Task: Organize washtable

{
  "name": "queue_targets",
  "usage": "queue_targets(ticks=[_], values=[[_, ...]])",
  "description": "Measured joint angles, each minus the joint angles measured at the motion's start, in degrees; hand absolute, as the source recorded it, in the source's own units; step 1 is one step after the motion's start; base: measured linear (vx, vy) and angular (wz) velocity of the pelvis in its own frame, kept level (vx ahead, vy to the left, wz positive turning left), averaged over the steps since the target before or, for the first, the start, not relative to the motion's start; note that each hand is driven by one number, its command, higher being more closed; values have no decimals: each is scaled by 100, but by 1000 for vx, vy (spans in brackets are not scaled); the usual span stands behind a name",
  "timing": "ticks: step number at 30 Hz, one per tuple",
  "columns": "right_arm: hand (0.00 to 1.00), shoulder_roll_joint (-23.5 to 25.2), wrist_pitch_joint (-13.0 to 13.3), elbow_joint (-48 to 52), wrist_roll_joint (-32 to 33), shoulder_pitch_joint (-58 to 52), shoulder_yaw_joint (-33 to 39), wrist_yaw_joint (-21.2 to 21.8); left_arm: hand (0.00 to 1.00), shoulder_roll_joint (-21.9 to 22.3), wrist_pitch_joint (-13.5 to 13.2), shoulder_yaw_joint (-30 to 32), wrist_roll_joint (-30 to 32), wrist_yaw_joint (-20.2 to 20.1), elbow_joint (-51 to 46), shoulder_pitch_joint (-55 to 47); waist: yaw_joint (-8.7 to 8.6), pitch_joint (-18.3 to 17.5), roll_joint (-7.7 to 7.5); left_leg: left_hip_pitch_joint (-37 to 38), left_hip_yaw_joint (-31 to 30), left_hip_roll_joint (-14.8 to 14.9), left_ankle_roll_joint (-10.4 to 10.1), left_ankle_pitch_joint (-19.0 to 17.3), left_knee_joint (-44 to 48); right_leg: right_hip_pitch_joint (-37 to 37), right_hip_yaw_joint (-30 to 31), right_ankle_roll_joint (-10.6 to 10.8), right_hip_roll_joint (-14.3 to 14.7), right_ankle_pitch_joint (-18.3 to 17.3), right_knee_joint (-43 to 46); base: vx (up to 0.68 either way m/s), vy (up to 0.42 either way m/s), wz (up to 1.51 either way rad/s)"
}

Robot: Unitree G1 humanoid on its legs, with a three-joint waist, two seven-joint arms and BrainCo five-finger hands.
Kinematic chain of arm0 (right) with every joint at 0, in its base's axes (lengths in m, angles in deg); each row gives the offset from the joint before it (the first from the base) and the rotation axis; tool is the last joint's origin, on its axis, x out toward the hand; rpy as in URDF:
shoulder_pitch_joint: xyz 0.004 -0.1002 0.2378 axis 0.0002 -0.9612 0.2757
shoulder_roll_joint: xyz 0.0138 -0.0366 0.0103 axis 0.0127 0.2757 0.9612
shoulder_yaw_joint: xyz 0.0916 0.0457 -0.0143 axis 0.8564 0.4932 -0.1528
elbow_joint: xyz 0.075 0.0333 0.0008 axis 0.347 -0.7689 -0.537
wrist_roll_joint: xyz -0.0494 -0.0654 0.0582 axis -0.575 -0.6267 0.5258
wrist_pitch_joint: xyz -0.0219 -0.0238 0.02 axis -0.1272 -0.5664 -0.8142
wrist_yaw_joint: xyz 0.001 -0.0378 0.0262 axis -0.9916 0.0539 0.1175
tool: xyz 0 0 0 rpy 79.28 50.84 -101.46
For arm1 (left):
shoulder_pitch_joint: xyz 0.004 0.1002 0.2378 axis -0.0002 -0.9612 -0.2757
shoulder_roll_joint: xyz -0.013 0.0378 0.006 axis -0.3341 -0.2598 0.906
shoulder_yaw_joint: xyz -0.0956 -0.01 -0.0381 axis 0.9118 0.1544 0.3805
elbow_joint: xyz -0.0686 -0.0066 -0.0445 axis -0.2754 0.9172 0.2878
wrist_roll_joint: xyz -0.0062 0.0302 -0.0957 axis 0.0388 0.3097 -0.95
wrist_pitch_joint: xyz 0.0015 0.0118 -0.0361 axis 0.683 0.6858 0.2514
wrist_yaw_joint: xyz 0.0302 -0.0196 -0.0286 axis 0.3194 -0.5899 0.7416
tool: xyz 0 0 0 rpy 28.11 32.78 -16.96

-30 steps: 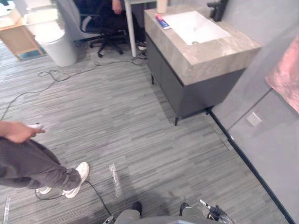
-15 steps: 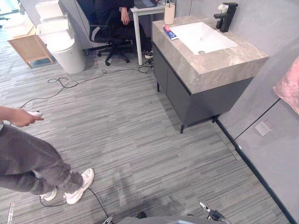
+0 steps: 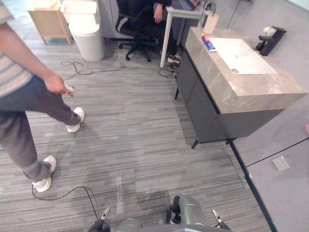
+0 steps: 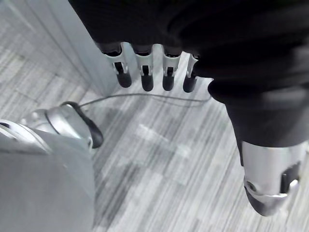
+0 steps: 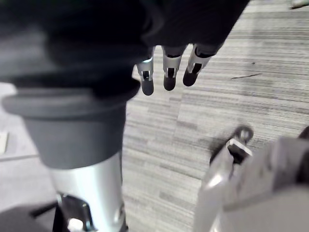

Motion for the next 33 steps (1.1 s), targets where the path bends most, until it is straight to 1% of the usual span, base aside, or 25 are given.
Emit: queue_targets(ticks=[3, 4, 5, 7, 8, 9, 11, 12, 13, 14, 17, 18, 19, 20, 21, 22, 23, 24, 25, 26, 27, 30, 31, 32, 33], values=[[0, -20, -15, 3, 72, -93, 286, -147, 0, 214, 2, -107, 295, -72, 85, 236, -189, 50, 242, 319, -439, 142, 54, -490, -8, 15, -17, -8, 171, 361, -1282, 269, -226, 74], [0, -22, -12, 42, 66, -208, 285, -181, 0, 271, 3, -224, 359, -89, 112, 213, -255, -72, 447, 533, -638, 402, 30, -696, -49, 63, -145, -273, 254, 614, -1123, 603, -372, 87], [0, -55, 5, 69, 68, -272, 307, -180, 0, 317, 8, -213, 420, -84, 170, 194, -284, -160, 553, 566, -648, 566, -123, -701, 250, 144, -292, -757, 357, 479, -915, 812, -526, 100], [0, -69, 41, 229, 69, -203, 345, -181, 0, 398, 13, -190, 440, -76, 72, 204, -364, -172, 694, 52, -527, 591, -792, -411, 1803, 362, -543, -1002, 421, -32, -629, 638, -454, 63], [0, -73, 49, 309, 67, -76, 453, -182, 0, 456, 13, -32, 472, -65, 58, 193, -353, -106, 794, -438, -556, 531, -1672, 306, 3267, 858, -592, -1067, 595, -254, -795, 431, -358, 10], [0, -74, 49, 346, 66, 14, 451, -194, 0, 465, 17, 88, 472, -52, 34, 142, -294, -103, 810, -790, -475, 478, -1905, 686, 4402, 1236, -521, -1127, 748, -380, -959, 380, -332, -22], [0, -84, 62, 467, 65, 192, 57, -177, 0, 471, -12, 64, 396, -26, -230, -32, -98, 1, 730, -1596, 52, 534, -1777, 822, 6030, 2223, -162, -1238, 1021, -454, -1446, 206, -205, -51], [0, -85, 68, 479, 54, 352, -170, -173, 0, 438, -81, 42, 356, -22, -401, -32, 19, 56, 642, -2179, 410, 593, -1436, 669, 6250, 2741, 25, -1236, 1044, -453, -1791, 46, -103, -43], [0, -92, 68, 482, 45, 395, -287, -169, 0, 435, -93, 45, 335, -19, -470, -32, 79, 55, 620, -2438, 571, 626, -1302, 596, 6157, 2916, 130, -1229, 1050, -450, -1939, -91, -44, -50], [0, -108, 64, 496, 45, 532, -461, -154, 0, 453, -133, 57, 318, -8, -531, -33, 186, 75, 578, -2975, 815, 687, -1093, 475, 5630, 3314, 298, -1133, 1063, -456, -2263, -185, 3, -67], [0, -120, 49, 513, 64, 812, -826, -164, 0, 533, -152, 86, 291, 135, -524, -105, 344, 70, 700, -3457, 1067, 711, -932, 556, 2912, 4091, 689, -785, 1021, -692, -2850, 49, 2, -81], [0, -101, 47, 618, 64, 825, -1006, -178, 0, 559, -151, 94, 295, 268, -510, -197, 447, 63, 703, -3424, 1058, 680, -929, 933, 1217, 4432, 956, -643, 922, -967, -2995, 485, -20, -84], [0, -108, 44, 664, 64, 786, -1055, -179, 0, 567, -150, 95, 296, 318, -509, -269, 487, 31, 692, -3420, 1040, 665, -903, 1034, 819, 4554, 1047, -577, 878, -1107, -3023, 485, 113, -110], [0, -111, 55, 741, 63, 650, -1061, -186, 0, 497, -105, 109, 323, 429, -484, -419, 583, -52, 593, -3493, 1248, 626, -688, 1304, 773, 4825, 1191, -386, 696, -1358, -3069, 415, 220, -97], [0, -54, 52, 736, 60, 496, -1051, -188, 0, 460, -19, 167, 355, 501, -387, -547, 652, -173, 421, -3470, 1484, 581, -445, 2171, 1155, 4895, 1471, -236, 503, -1460, -2654, 564, 226, -76], [0, -46, 39, 684, 58, 442, -980, -192, 0, 376, -4, 261, 356, 511, -290, -574, 630, -258, 311, -3440, 1580, 462, -620, 2221, 1310, 4802, 1525, -229, 370, -1464, -2213, 754, 120, -11], [0, -35, 36, 675, 51, 358, -772, -207, 0, 207, 15, 245, 357, 524, -213, -430, 589, -356, -28, -3331, 1752, 190, -371, 1960, 1439, 4244, 1538, -137, 88, -1208, -886, 593, 54, 38], [0, -25, 49, 690, 32, 369, -651, -200, 0, 189, 5, 230, 356, 525, -202, -340, 573, -345, -91, -3230, 1752, 106, -343, 1810, 1457, 3936, 1525, -218, 70, -783, -162, 563, 76, 68], [0, -1, 48, 660, 8, 344, -411, -184, 0, 163, 19, 128, 356, 531, -143, -157, 523, -317, -154, -2897, 1621, -67, -323, 1570, 1384, 3439, 1521, -247, 84, 582, 1025, 366, 94, 62], [0, 0, 42, 655, -2, 345, -381, -177, 0, 68, 23, 68, 401, 565, -22, -113, 462, -254, -193, -2527, 1565, -183, -185, 1468, 1283, 3153, 1507, -244, -26, 868, 1822, 320, 117, 60], [0, 1, 51, 656, -29, 338, -367, -157, 0, 43, 50, 16, 394, 598, -27, -139, 405, -222, -136, -1836, 1448, -284, -120, 1426, 1070, 2673, 1368, -279, -202, 604, 2807, 147, 110, 32], [0, -7, 15, 665, -217, 194, -381, -112, 0, 234, 3, -99, 340, 550, -164, -123, 392, -217, 297, -866, 1317, -111, -10, 1356, 584, 1962, 954, -300, -219, 40, 2914, -74, 100, 25], [0, -12, 36, 737, -222, 151, -368, -107, 0, 331, -24, -210, 338, 521, -285, -93, 349, -225, 392, -558, 1292, -61, 93, 1271, 309, 1593, 731, -236, -223, -223, 2437, -246, 121, 60], [0, -16, 46, 732, -224, 154, -362, -76, 0, 390, -54, -248, 339, 494, -303, -51, 249, -269, 485, -434, 1273, 37, -14, 1080, 149, 1406, 538, -175, -241, -315, 1766, -363, 149, 82], [0, 2, 41, 661, -390, 215, -358, -68, 0, 423, -84, -332, 342, 473, -330, -9, 146, -210, 385, -134, 1277, 58, -190, 886, -112, 1382, 317, -146, -300, -299, 689, -316, 101, 63]])
